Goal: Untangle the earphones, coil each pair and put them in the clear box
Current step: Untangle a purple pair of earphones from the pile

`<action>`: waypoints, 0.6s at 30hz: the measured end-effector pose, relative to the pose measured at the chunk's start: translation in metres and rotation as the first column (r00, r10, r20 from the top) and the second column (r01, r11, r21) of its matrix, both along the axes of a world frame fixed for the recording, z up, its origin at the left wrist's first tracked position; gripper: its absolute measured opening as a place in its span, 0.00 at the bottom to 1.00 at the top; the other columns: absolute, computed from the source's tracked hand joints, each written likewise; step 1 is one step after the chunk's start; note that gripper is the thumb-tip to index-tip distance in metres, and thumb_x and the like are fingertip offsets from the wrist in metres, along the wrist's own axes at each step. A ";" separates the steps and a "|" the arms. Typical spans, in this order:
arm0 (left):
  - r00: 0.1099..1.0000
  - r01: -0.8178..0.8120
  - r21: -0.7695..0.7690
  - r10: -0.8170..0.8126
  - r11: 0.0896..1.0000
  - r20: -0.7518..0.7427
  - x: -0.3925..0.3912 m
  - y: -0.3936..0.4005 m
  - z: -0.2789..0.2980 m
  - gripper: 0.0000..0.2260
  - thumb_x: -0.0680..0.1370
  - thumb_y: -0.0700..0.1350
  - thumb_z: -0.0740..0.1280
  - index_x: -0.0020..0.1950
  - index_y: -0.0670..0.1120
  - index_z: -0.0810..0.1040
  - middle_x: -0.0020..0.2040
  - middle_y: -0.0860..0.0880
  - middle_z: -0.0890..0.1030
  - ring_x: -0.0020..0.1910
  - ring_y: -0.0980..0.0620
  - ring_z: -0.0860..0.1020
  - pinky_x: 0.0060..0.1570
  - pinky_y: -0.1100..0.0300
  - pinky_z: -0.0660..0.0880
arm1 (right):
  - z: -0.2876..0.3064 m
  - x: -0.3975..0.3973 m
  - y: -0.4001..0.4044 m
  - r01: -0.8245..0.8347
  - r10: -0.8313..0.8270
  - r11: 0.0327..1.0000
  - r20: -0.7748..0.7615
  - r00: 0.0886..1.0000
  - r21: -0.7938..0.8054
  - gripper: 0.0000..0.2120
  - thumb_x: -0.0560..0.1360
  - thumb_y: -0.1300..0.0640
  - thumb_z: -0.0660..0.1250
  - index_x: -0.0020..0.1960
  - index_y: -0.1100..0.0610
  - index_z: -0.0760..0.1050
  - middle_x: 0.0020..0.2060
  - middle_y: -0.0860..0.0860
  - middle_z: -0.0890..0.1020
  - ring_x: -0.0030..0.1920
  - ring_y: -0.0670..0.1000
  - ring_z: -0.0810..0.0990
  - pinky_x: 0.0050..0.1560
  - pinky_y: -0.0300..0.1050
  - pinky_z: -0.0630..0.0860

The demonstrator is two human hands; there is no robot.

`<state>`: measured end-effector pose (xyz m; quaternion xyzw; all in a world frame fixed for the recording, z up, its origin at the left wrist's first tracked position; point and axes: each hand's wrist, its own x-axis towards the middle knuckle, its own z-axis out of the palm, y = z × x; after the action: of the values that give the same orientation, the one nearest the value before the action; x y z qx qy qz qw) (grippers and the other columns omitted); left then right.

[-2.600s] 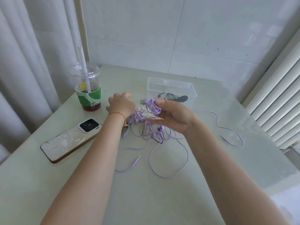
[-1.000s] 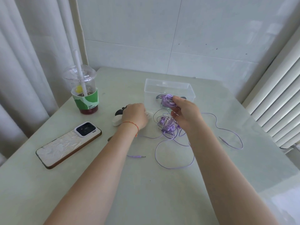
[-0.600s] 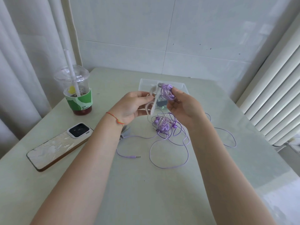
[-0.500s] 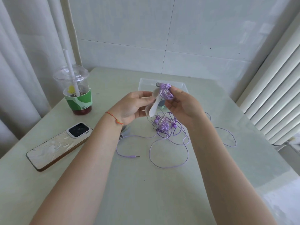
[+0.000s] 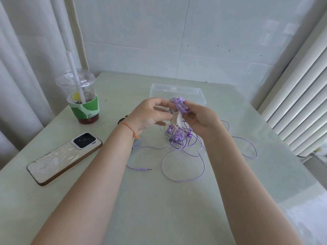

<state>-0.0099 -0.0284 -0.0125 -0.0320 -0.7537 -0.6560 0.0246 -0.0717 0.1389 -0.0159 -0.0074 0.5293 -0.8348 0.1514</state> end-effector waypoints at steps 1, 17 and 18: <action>0.994 -0.088 -0.107 0.079 0.990 -0.081 0.000 0.001 -0.001 0.09 0.65 0.44 0.76 0.44 0.52 0.82 0.47 0.48 0.81 0.45 0.56 0.79 0.47 0.58 0.77 | -0.001 -0.001 0.000 0.030 -0.030 1.000 0.015 0.999 0.001 0.11 0.79 0.67 0.62 0.58 0.73 0.75 0.49 0.64 0.81 0.44 0.55 0.83 0.42 0.40 0.81; 0.942 -0.107 -0.439 -0.050 0.892 -0.332 -0.002 0.034 -0.012 0.13 0.68 0.37 0.76 0.50 0.50 0.85 0.52 0.50 0.79 0.38 0.50 0.80 0.46 0.62 0.75 | -0.001 -0.002 -0.007 0.239 -0.235 0.971 0.234 0.943 0.014 0.06 0.78 0.66 0.64 0.42 0.66 0.75 0.32 0.58 0.80 0.25 0.53 0.80 0.24 0.44 0.78; 0.936 -0.112 -0.467 -0.065 0.877 -0.347 -0.002 0.036 -0.011 0.14 0.68 0.37 0.76 0.50 0.50 0.85 0.52 0.51 0.80 0.38 0.54 0.79 0.47 0.61 0.75 | 0.000 -0.001 -0.008 0.224 -0.220 0.975 0.248 0.944 0.012 0.08 0.79 0.65 0.64 0.41 0.65 0.74 0.31 0.58 0.80 0.26 0.54 0.80 0.26 0.46 0.79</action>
<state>-0.0115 0.0071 -0.0238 -0.1447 -0.8759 -0.4321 0.1587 -0.0724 0.1310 -0.0160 0.1552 0.4969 -0.8451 0.1214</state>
